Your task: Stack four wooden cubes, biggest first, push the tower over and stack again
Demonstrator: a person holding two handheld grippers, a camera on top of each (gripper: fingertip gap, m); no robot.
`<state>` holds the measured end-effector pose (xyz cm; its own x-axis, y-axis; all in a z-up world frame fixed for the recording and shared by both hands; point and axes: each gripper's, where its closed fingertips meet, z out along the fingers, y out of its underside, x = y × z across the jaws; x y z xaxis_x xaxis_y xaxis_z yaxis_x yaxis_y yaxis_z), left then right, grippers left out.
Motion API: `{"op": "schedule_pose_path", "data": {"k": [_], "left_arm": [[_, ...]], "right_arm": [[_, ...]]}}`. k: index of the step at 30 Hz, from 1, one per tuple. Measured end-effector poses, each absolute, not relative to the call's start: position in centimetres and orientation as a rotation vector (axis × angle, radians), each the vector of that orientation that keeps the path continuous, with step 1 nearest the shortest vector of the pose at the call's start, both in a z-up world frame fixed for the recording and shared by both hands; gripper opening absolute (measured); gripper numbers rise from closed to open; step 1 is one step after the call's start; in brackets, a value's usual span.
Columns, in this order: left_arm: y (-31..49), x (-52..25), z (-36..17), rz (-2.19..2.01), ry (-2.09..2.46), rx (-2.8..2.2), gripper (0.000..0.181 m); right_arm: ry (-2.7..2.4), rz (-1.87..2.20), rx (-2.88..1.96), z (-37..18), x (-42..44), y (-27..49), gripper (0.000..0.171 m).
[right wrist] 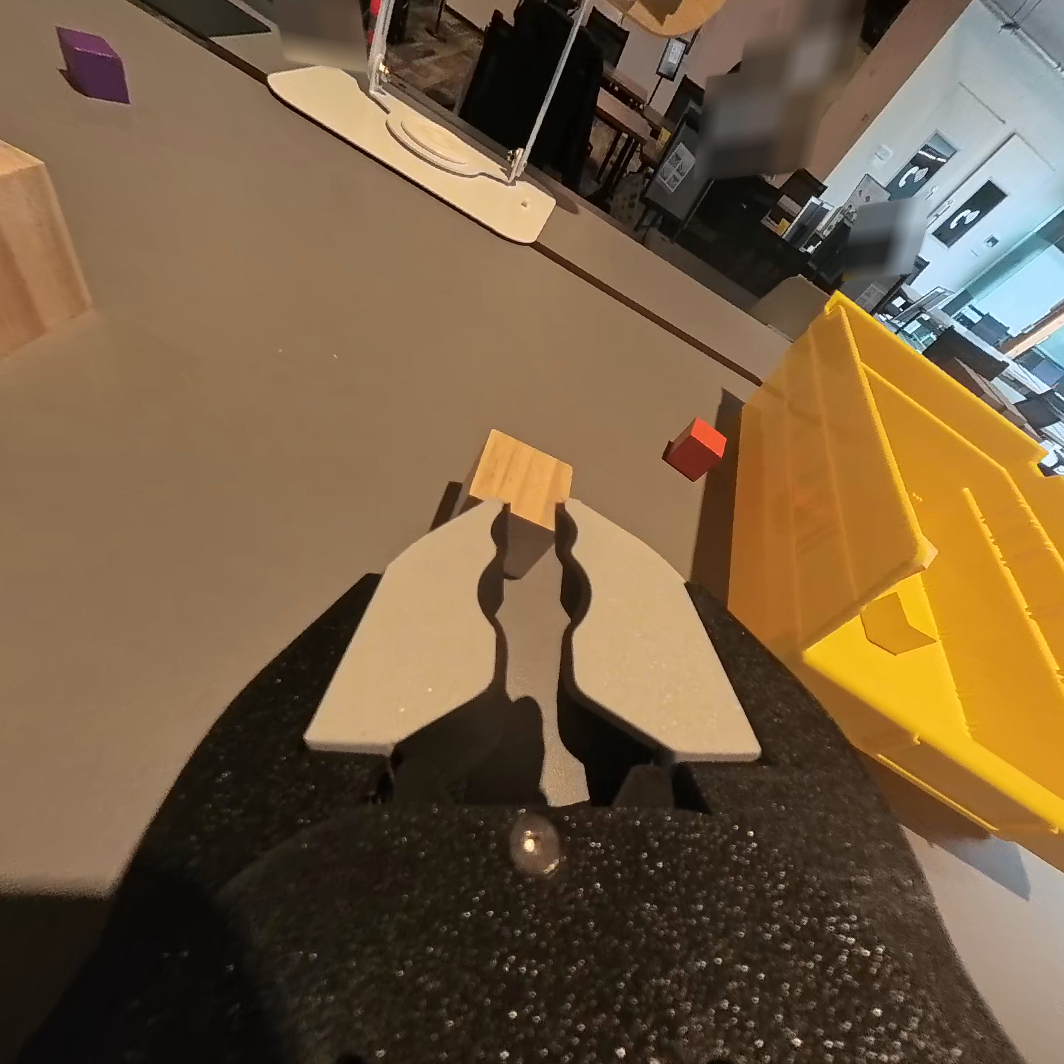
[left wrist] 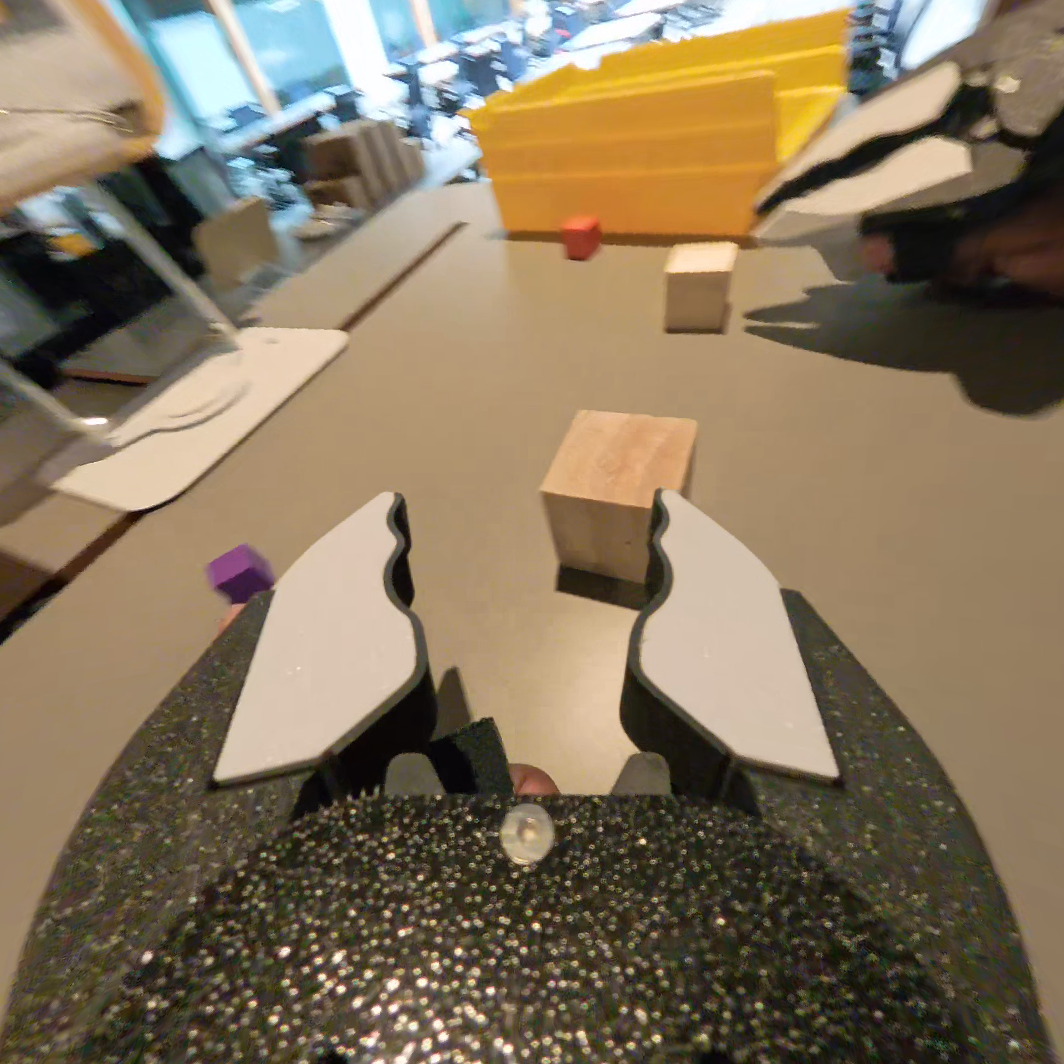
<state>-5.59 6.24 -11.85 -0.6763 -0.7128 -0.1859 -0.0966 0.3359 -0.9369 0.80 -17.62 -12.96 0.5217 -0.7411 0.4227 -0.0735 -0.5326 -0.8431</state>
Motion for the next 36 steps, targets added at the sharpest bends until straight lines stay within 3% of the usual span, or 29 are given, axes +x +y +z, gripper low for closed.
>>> {"op": "schedule_pose_path", "data": {"k": [6, 10, 21, 29, 32, 36], "left_arm": [[8.3, -4.8, -10.6, -1.341, 1.83, -0.821, 0.07], [8.3, -4.5, -11.0, -1.302, 1.847, -0.838, 0.069], [7.9, -4.4, -11.7, -1.24, 1.893, -0.817, 0.066], [7.8, -4.0, -12.5, -1.154, 1.92, -0.823, 0.066], [7.8, -4.0, -12.6, -1.132, 1.921, -0.818, 0.066], [7.9, -4.0, -12.4, -1.132, 1.904, -0.822, 0.064]], "right_arm": [[0.767, -0.943, -1.914, -13.0, 1.4, -18.2, 0.028], [0.913, -0.669, -1.822, -13.1, 1.3, -17.4, 0.041], [1.066, -0.717, -1.95, -15.3, 2.3, -17.4, 0.063], [1.116, -0.671, -2.021, -16.5, 2.7, -16.8, 0.065], [1.107, -0.71, -2.039, -16.5, 3.2, -16.5, 0.045], [1.067, -0.702, -1.973, -15.4, 3.0, -15.3, 0.044]]}}
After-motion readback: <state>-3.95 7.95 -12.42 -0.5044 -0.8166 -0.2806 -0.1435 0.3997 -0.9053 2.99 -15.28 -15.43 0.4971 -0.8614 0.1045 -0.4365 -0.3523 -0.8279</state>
